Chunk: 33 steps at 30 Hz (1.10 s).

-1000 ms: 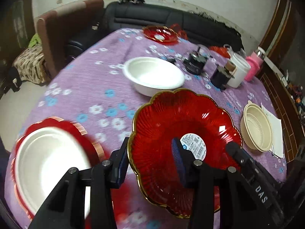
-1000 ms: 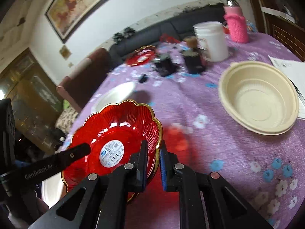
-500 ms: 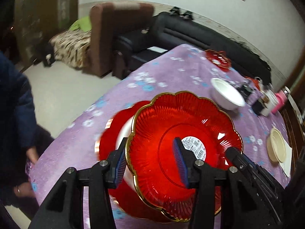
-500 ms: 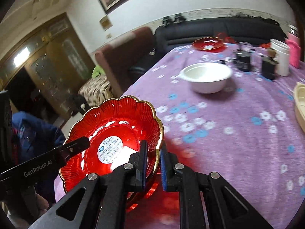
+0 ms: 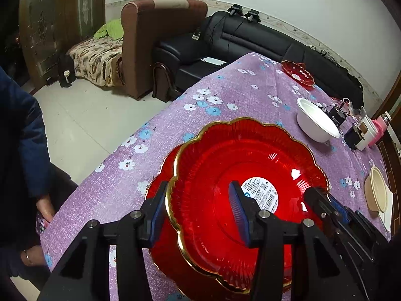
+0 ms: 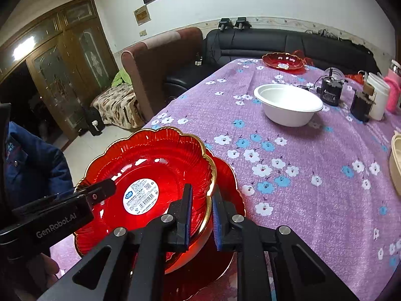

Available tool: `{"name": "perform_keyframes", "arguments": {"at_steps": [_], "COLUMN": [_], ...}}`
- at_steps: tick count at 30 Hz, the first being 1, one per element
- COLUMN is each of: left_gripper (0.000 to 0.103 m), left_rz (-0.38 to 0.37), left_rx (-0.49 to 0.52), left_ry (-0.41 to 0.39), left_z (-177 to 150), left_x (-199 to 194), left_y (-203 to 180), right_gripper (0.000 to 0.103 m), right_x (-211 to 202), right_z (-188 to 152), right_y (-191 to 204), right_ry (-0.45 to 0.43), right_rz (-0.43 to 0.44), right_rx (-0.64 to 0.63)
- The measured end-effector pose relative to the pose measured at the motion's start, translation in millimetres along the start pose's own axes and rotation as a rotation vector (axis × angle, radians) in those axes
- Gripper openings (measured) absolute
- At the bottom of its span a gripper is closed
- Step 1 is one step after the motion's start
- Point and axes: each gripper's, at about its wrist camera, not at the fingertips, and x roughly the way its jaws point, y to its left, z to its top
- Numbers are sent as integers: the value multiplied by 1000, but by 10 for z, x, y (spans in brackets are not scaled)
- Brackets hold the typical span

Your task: Organize plates and bowls

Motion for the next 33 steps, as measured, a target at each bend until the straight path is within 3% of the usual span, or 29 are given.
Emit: {"name": "perform_keyframes", "arguments": {"at_steps": [2,4,6,15,20,23,25,27,31,33], "left_gripper": [48,55,57,67,68,70,71,71,76,77], "left_rz": [-2,-4,-10,-76,-101,-102,-85,-90,-96,-116], "left_rx": [6,6,-1,-85,-91,-85,-60,-49,-9,8], "left_ry": [-11,-26,-39,-86,-91,-121,-133,-149,-197,-214], "left_z": [-15,-22,-25,-195,-294,-353,-378,-394,-464,-513], "left_x": [-47,-107,-160,-483,-619,-710,-752,-800,-927,-987], "left_y": [5,8,24,240,281,296,271,261,164,87], "right_gripper": [25,44,54,59,59,71,90,97,97,97], "right_x": [-17,-26,-54,-536,-1003,-1374,-1527,-1511,-1203,-1118], "right_z": [-4,-10,-18,9,773,1057,894,586,-217,-425], "right_y": [17,33,54,26,65,188,311,355,219,28], "right_ry": [-13,-20,-36,-160,-252,-353,-422,-431,-333,-269], "right_rz": [-18,-18,-20,-56,23,57,19,-32,-183,-194], "right_rx": [-10,-18,-28,-24,43,19,-44,-89,-162,-133]}}
